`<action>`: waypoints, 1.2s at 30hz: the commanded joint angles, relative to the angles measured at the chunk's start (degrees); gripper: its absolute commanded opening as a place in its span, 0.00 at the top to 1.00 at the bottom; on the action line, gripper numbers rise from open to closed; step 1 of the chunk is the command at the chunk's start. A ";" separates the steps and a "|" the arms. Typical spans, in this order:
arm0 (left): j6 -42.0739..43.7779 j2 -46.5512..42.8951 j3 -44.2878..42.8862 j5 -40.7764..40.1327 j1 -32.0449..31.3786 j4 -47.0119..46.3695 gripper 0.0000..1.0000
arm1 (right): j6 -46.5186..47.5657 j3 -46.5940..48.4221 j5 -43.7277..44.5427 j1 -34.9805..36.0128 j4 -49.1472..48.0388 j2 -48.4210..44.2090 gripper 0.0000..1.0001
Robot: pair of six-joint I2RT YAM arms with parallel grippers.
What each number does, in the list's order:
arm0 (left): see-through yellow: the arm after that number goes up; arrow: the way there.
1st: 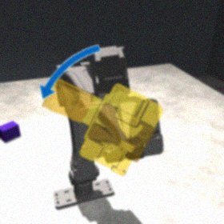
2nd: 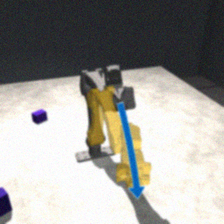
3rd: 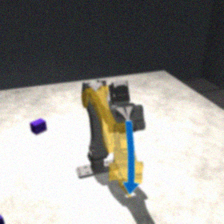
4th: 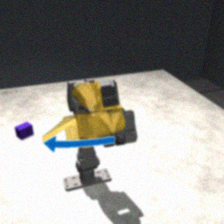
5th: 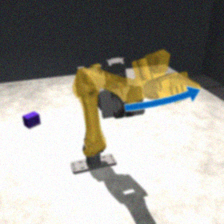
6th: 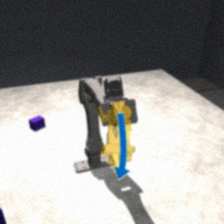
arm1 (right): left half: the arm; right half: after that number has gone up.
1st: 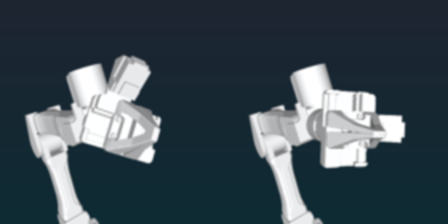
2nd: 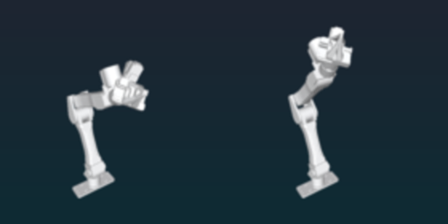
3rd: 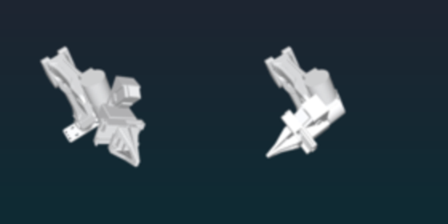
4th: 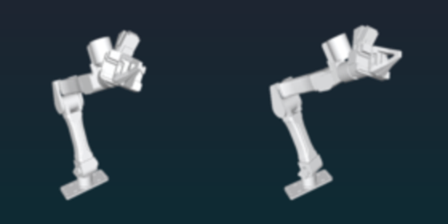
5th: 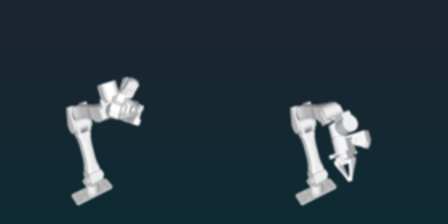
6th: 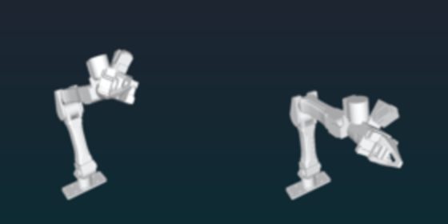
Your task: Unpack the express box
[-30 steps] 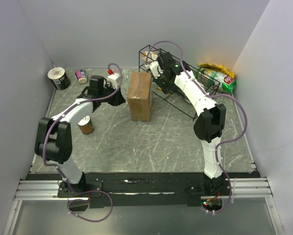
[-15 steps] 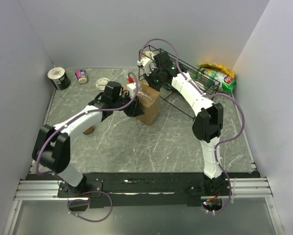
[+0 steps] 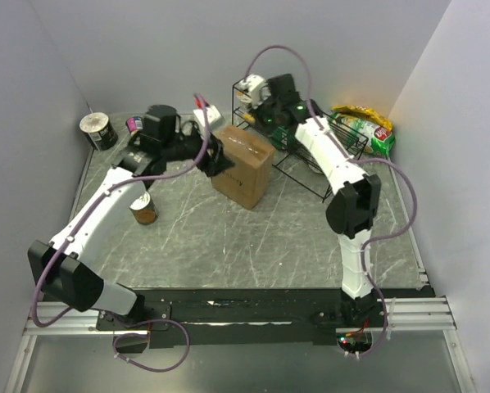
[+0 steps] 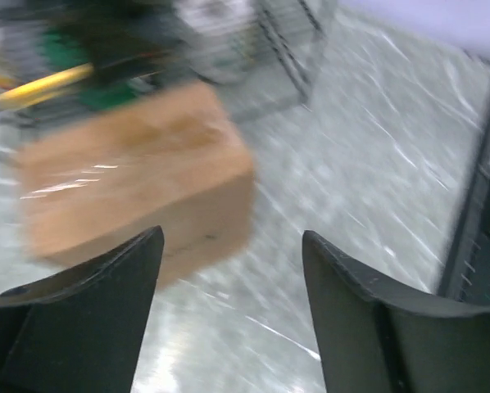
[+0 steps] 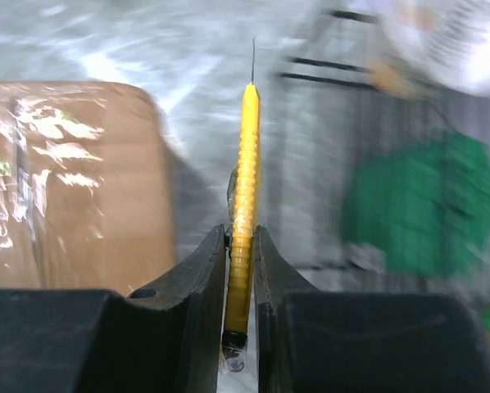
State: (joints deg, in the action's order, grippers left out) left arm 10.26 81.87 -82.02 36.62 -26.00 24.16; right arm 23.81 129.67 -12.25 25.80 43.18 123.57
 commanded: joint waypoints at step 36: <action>-16.41 14.30 5.28 -3.31 12.11 -14.50 0.35 | -16.08 -29.13 11.46 1.97 4.28 -18.64 1.00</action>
State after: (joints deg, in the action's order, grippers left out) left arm -6.68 103.13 -78.24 28.64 -12.40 8.88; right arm 8.34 93.58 -2.35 26.61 49.36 102.19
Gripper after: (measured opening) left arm 0.648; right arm 0.209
